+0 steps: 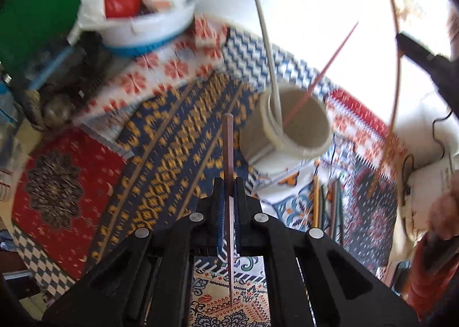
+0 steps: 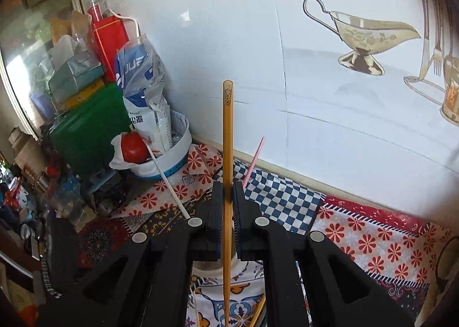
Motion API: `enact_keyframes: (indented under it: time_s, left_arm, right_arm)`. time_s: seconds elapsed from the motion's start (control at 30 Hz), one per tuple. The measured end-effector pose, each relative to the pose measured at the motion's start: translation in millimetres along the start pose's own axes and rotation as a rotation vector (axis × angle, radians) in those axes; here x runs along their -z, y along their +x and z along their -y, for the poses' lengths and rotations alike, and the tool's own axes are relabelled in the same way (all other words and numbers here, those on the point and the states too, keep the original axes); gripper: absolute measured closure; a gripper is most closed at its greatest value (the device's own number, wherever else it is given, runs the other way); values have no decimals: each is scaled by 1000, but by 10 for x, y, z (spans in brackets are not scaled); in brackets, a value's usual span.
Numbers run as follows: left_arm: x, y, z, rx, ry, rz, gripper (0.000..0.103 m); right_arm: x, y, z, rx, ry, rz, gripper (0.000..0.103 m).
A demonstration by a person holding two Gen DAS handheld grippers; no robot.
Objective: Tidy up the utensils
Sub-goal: 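Lower the mauve stick into the white cup while the right tool inserts the yellow stick, then open both grippers and move both tools back over the row of sticks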
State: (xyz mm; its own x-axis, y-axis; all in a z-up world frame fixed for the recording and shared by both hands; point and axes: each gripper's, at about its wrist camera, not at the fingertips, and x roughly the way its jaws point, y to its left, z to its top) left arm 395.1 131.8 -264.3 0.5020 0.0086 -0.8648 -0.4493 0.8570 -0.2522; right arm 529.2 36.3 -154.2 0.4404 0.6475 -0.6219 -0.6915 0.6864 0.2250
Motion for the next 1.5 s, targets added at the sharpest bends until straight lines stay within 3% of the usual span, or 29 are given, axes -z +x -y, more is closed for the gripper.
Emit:
enact_keyframes:
  time_s: [0.23, 0.43, 0.6, 0.9, 1.23, 1.5]
  left_arm:
    - [-384, -667, 96, 14, 11, 205, 99]
    - [-686, -1045, 319, 47, 69, 301, 99]
    - [-893, -1132, 441, 62, 94, 345, 99]
    - [-1033, -937, 517, 69, 98, 330, 99]
    - [-886, -363, 440, 84, 78, 172, 99]
    - [-705, -244, 496, 70, 114, 102, 99]
  right_arm:
    - [-154, 87, -112, -2, -30, 60, 97]
    - [-273, 134, -205, 0, -52, 129, 97]
    - [-318, 228, -229, 16, -52, 175, 97]
    - [-142, 575, -141, 29, -44, 124, 97]
    - [176, 698, -78, 25, -75, -31, 97]
    - [261, 517, -98, -11, -102, -166, 97]
